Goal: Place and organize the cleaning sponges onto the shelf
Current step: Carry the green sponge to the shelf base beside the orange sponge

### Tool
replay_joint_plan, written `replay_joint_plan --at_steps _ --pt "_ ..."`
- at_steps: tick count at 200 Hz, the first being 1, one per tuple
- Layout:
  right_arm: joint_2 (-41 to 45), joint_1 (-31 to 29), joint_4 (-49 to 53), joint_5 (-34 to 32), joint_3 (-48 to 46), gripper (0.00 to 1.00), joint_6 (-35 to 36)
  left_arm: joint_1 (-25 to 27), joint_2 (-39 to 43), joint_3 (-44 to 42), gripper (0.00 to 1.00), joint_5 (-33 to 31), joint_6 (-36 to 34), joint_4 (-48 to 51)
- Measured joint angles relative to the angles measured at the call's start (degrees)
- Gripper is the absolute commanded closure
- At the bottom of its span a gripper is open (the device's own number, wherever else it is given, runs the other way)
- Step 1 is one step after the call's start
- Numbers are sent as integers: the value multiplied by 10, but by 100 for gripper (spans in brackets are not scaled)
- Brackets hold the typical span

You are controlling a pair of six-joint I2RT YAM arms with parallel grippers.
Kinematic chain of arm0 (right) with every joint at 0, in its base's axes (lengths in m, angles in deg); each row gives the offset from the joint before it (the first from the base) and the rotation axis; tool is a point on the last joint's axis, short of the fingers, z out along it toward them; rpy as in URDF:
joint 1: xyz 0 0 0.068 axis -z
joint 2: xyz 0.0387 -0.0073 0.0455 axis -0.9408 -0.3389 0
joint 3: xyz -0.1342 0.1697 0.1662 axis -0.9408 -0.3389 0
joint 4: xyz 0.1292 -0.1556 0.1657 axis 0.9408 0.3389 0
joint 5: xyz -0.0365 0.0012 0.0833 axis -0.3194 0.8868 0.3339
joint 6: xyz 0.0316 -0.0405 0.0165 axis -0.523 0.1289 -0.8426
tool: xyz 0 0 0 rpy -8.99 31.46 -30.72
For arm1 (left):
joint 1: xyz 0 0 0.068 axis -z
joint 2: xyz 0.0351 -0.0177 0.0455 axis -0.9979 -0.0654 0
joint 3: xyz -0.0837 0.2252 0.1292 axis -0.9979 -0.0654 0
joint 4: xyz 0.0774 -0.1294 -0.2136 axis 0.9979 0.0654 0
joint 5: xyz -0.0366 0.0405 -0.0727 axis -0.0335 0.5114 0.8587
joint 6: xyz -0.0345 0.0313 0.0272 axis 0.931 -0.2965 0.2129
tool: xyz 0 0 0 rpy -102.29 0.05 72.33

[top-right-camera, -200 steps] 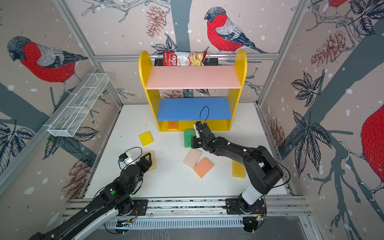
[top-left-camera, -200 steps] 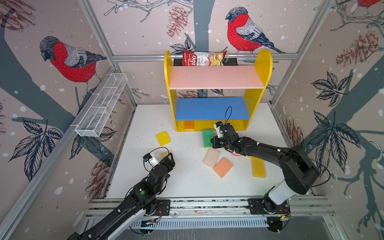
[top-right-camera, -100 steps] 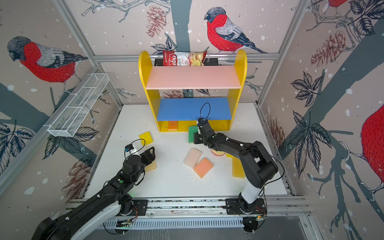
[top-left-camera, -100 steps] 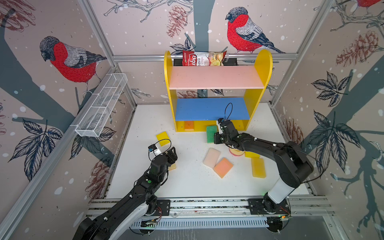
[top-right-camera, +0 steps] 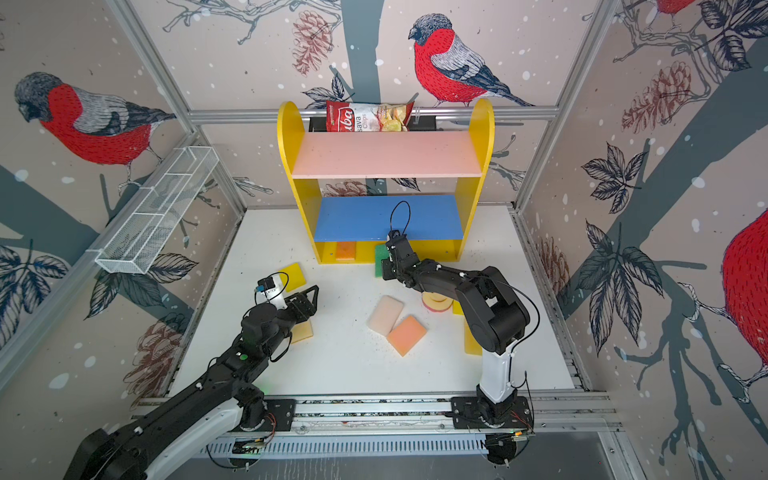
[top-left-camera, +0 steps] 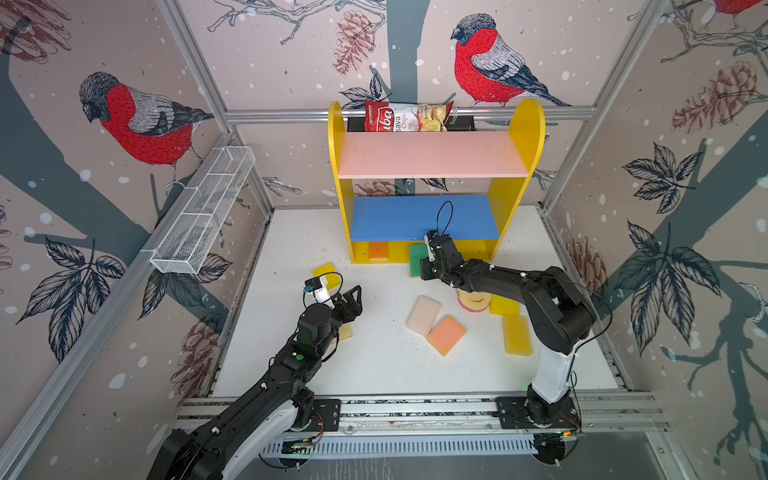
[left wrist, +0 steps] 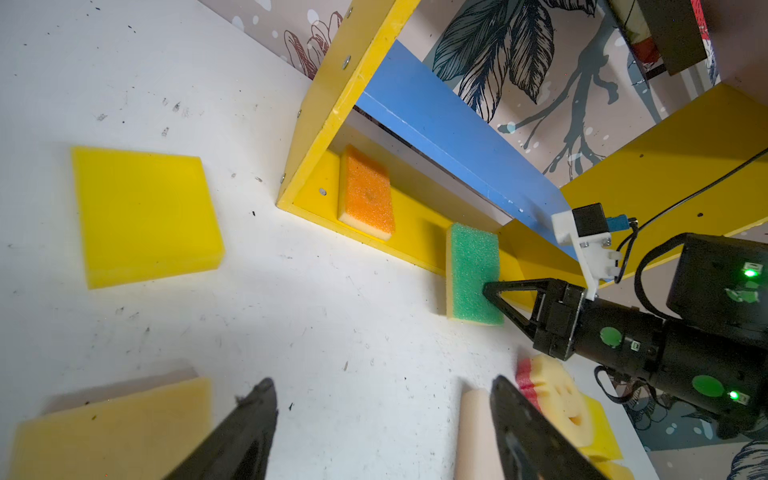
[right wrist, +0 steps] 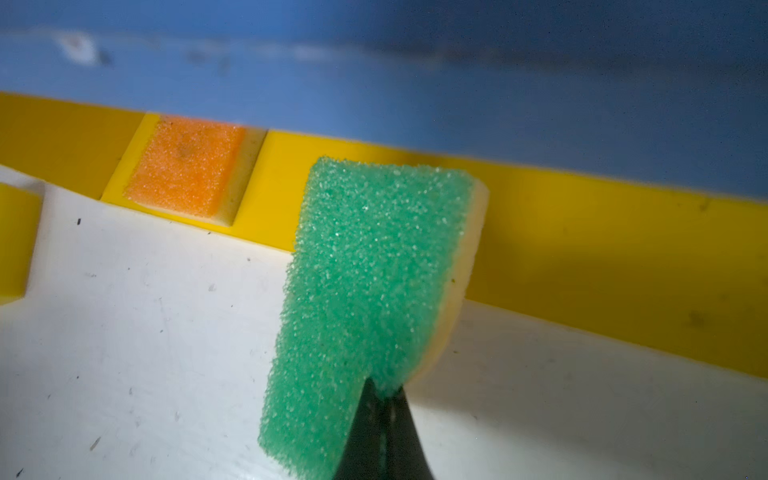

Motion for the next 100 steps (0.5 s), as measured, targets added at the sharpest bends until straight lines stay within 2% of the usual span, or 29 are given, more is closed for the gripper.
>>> replay_joint_plan --at_steps 42,70,100 --pt "-20 2 -30 -7 2 81 -12 -1 4 -4 19 -2 3 3" --pt "-27 3 -47 -6 3 65 -12 -1 -7 -4 19 -2 9 2" --pt "-30 7 -63 5 2 56 -14 -1 -24 -6 19 -1 19 -1"
